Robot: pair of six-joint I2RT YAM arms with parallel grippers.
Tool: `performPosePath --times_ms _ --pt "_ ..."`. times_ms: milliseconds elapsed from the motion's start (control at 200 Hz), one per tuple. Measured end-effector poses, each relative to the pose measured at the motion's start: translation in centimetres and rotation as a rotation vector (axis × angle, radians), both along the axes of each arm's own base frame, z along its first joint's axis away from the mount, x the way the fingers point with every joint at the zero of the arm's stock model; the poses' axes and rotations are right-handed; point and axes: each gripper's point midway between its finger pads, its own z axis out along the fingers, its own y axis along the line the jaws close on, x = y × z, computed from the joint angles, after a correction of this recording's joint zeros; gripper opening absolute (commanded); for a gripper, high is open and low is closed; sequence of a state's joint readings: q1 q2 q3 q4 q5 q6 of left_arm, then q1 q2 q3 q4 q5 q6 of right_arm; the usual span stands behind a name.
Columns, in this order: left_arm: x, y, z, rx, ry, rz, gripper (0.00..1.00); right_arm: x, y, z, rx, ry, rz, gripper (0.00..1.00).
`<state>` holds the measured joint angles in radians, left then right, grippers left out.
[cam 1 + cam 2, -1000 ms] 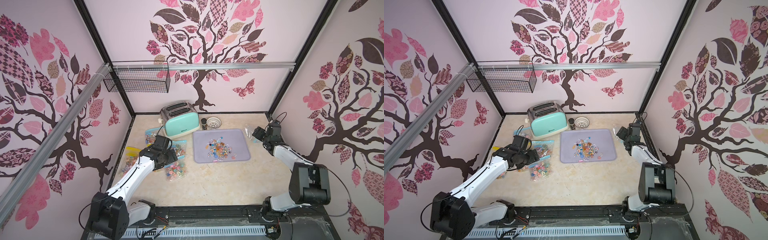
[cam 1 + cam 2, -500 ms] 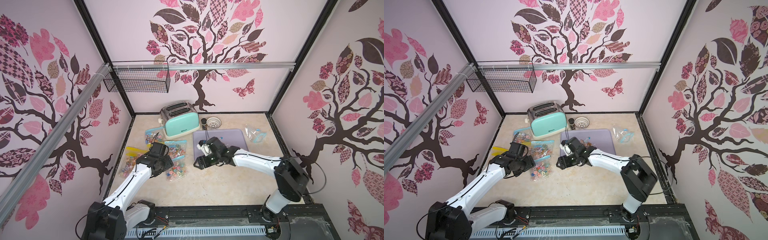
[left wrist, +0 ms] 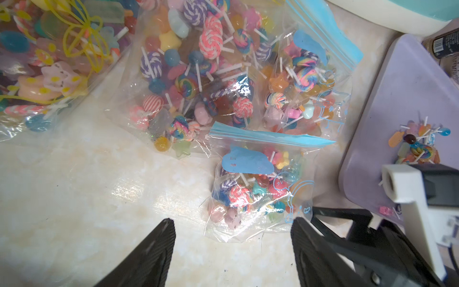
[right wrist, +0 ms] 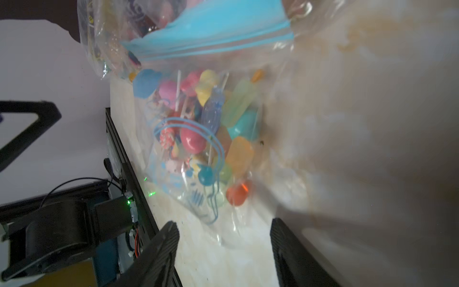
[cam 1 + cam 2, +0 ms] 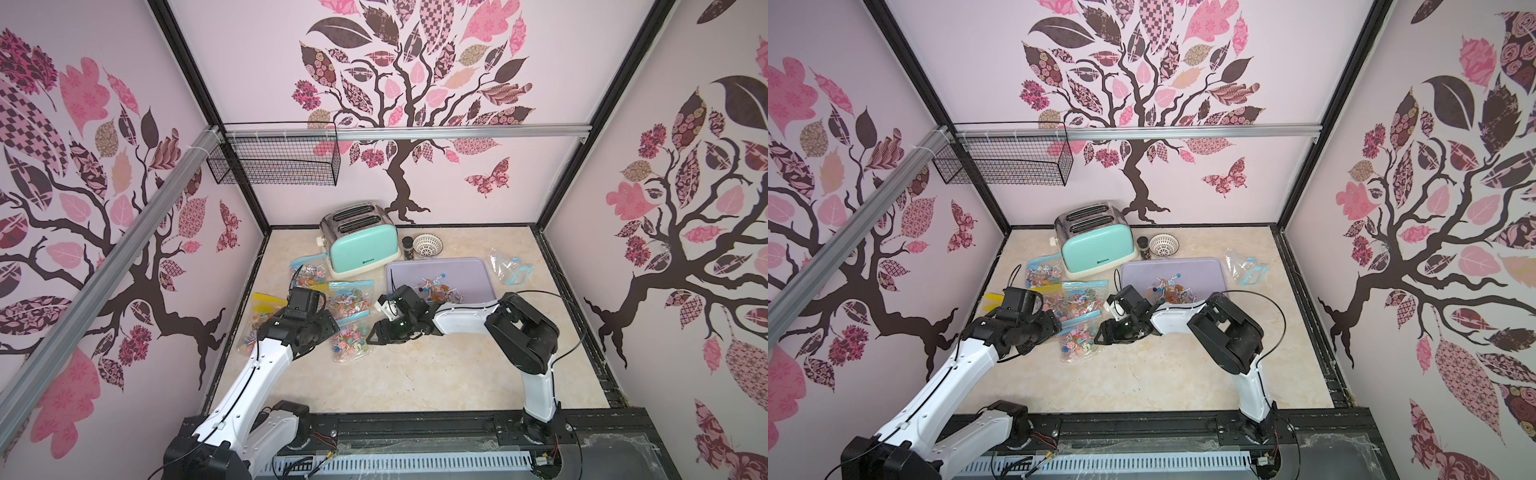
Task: Pour candies out of the ziploc bag
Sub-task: Adjust the ziploc bag at the center of the board.
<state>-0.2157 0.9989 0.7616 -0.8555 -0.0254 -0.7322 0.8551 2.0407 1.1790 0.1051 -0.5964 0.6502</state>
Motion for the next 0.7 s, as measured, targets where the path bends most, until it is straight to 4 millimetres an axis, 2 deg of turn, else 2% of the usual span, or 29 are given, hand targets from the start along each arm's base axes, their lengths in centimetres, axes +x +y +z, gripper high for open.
performPosePath --times_ms 155,320,450,560,700 --pt "-0.2 -0.1 0.0 -0.001 0.006 -0.012 0.76 0.8 1.2 -0.2 0.033 0.029 -0.026 0.26" --pt "-0.7 -0.7 -0.5 -0.032 0.03 -0.034 0.64 0.3 0.7 -0.7 0.03 0.052 -0.041 0.06" --pt "-1.8 -1.6 -3.5 -0.086 0.109 -0.044 0.53 -1.4 -1.4 -1.3 0.002 0.08 -0.053 0.01" --pt "-3.1 -2.2 -6.5 -0.121 0.207 -0.037 0.44 -3.2 -3.3 -0.9 -0.01 0.092 -0.063 0.01" --pt "-3.6 -3.1 -8.1 -0.142 0.244 -0.054 0.39 -6.2 -5.0 -0.6 -0.021 0.108 -0.061 0.04"
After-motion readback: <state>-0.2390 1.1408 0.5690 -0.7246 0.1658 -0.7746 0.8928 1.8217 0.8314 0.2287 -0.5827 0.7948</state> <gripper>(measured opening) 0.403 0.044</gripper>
